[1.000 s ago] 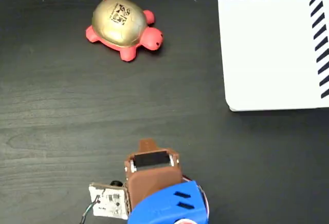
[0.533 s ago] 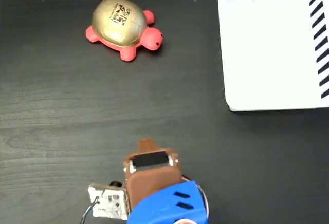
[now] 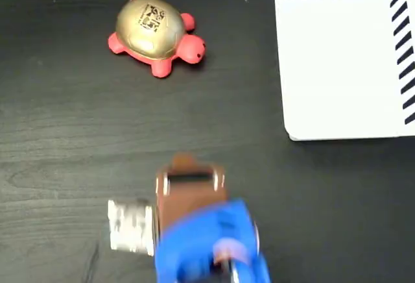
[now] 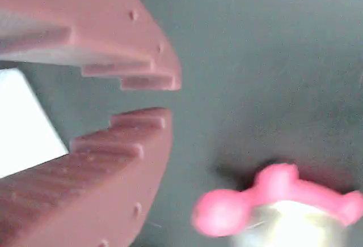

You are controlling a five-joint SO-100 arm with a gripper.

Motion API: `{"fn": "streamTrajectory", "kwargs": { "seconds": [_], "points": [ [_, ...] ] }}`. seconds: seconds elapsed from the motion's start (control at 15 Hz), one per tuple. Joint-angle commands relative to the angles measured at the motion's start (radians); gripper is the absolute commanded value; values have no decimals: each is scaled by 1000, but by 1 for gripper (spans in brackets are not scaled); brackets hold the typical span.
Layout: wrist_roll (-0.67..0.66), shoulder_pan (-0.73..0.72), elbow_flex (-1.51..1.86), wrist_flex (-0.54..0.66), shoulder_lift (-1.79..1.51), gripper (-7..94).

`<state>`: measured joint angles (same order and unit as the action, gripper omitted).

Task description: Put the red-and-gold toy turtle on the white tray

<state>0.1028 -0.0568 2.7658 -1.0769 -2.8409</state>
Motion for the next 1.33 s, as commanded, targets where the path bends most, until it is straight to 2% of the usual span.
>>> {"fn": "streamTrajectory", "kwargs": {
  "seconds": [0.0, 0.13, 0.27, 0.47, 0.6, 1.07, 1.13, 1.2, 1.27],
  "points": [
    [49, -8, -322, -5, 342, 0],
    [92, -32, -497, -49, 546, 0],
    [160, -54, -644, -11, 775, 0],
    [255, -74, -986, -100, 1111, 0],
    [298, -67, -1267, -213, 1335, 0],
    [348, -57, -1663, -325, 1597, 0],
    [347, -52, -1678, -334, 1609, 1],
    [344, -44, -1694, -341, 1624, 12],
    [342, -38, -1717, -350, 1641, 19]
  ]
}}
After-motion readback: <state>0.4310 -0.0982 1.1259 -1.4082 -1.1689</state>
